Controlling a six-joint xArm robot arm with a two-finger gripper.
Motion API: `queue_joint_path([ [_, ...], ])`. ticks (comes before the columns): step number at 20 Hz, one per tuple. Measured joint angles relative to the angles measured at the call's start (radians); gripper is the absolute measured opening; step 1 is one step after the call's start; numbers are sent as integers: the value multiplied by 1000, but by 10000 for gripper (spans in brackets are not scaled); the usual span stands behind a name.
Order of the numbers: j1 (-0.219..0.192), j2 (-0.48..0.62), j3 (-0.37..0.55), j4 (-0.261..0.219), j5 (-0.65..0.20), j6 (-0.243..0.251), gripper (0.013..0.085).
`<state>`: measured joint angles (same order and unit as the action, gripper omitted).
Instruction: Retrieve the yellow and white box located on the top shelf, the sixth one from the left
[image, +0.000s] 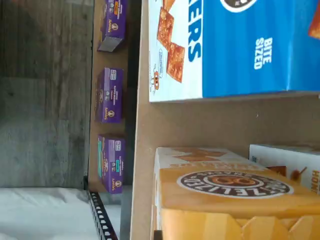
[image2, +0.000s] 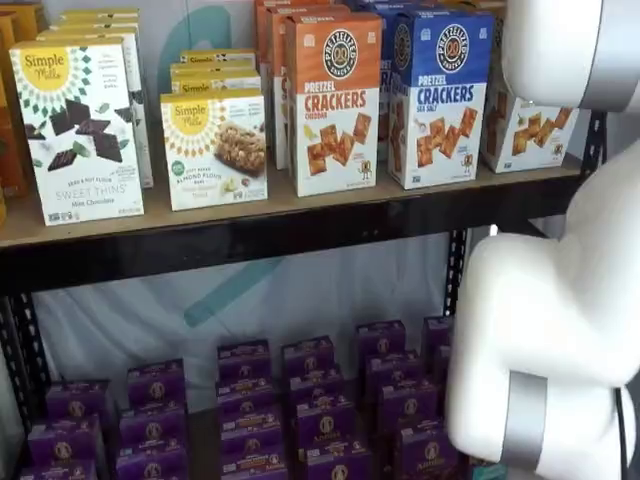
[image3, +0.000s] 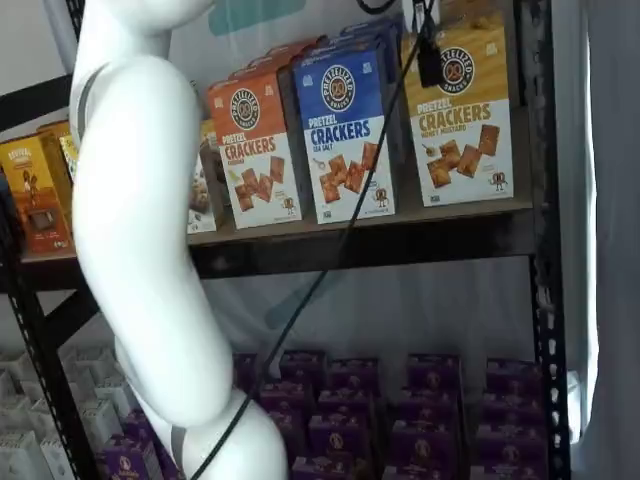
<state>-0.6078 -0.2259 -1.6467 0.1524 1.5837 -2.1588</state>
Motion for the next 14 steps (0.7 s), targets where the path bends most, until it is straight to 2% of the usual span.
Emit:
queue_joint_path([
  [6, -23, -6, -13, 18, 17, -16, 570],
  [14, -69, -76, 33, 42, 41, -53, 570],
])
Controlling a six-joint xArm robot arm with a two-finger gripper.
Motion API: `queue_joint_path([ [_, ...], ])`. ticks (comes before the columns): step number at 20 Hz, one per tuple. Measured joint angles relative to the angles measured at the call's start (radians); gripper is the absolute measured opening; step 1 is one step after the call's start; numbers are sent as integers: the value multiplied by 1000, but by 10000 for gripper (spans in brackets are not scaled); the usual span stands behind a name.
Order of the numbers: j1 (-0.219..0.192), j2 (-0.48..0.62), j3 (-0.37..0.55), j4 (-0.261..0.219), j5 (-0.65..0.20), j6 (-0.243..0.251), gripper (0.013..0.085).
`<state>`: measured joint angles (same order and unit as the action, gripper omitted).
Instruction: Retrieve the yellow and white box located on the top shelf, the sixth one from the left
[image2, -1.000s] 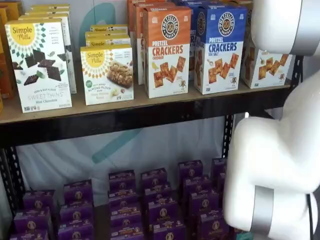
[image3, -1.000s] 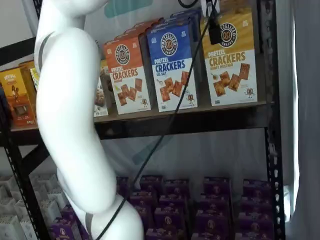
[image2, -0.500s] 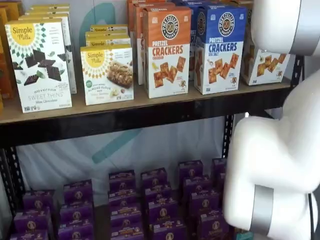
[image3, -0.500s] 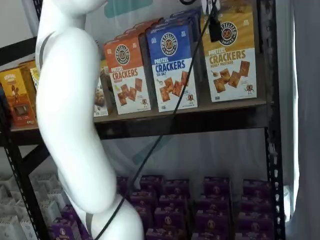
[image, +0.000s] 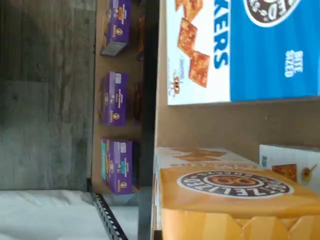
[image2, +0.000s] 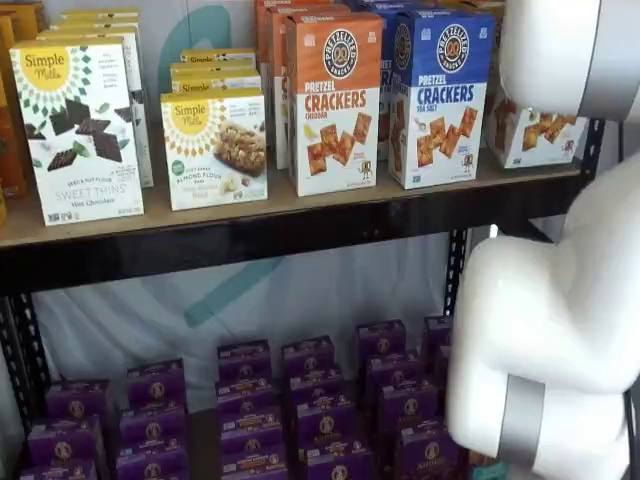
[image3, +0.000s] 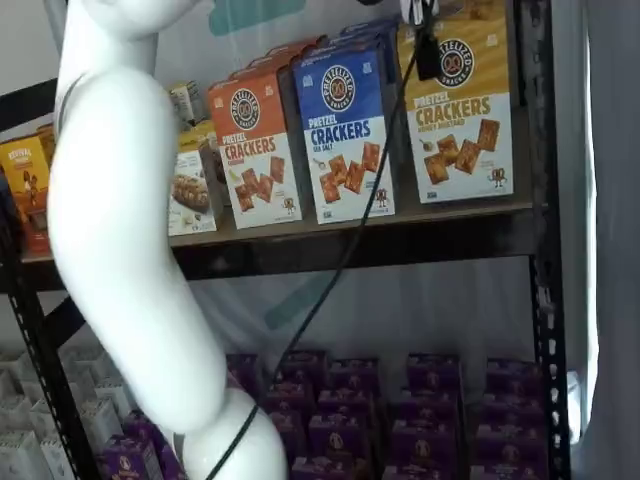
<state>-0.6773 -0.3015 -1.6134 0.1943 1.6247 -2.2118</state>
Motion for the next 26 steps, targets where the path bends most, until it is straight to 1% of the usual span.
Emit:
queue_joint_path([
  [4, -26, -37, 13, 4, 39, -19, 570],
  [10, -63, -111, 37, -23, 103, -56, 570],
  [14, -63, -152, 45, -44, 166, -55, 570],
  [15, -57, -164, 53, -51, 175, -51, 570],
  [20, -1, -234, 116, -98, 206, -9, 570],
  [23, 40, -272, 156, -120, 224, 26, 570],
  [26, 86, -307, 190, -128, 251, 71, 570],
])
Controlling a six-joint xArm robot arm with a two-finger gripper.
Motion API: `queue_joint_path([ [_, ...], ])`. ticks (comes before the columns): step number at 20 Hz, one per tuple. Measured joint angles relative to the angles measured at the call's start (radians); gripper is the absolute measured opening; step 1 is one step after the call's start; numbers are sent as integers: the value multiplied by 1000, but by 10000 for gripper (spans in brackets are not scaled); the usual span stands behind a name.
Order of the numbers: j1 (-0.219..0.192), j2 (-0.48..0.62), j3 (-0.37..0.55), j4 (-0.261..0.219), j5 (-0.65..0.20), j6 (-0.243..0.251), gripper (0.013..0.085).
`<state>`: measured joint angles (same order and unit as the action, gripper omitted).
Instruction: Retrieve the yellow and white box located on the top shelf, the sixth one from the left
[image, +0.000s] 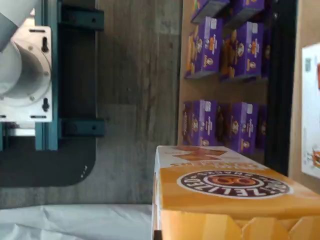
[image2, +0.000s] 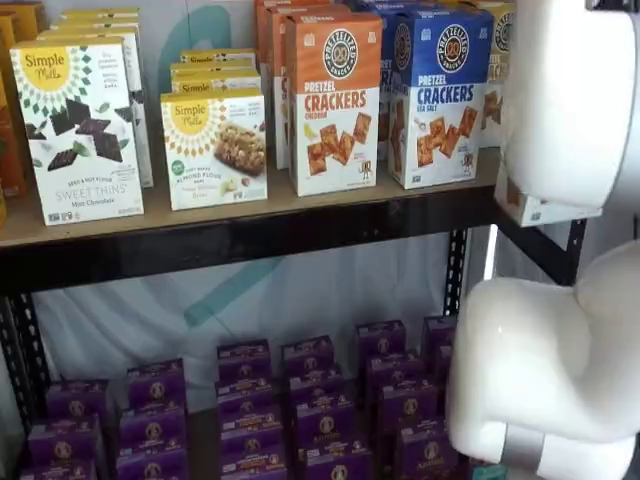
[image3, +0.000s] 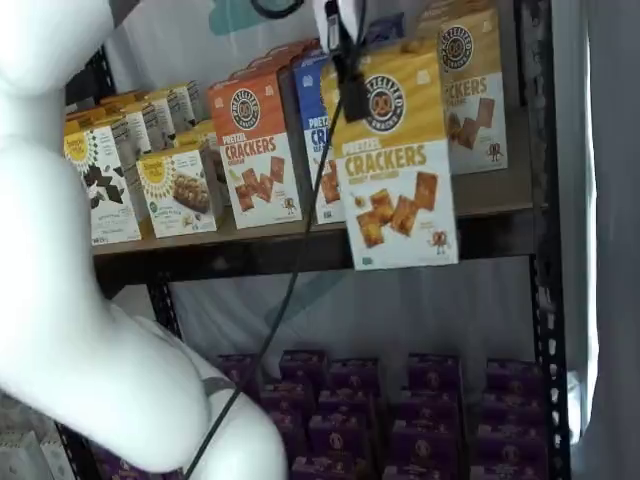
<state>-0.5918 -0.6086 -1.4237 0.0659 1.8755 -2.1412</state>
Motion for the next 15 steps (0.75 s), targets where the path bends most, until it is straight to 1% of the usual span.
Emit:
queue_joint_path([
  [10, 153, -76, 75, -7, 60, 156, 570],
  [13, 186, -84, 86, -2, 70, 193, 570],
  [15, 196, -85, 88, 3, 75, 205, 570],
])
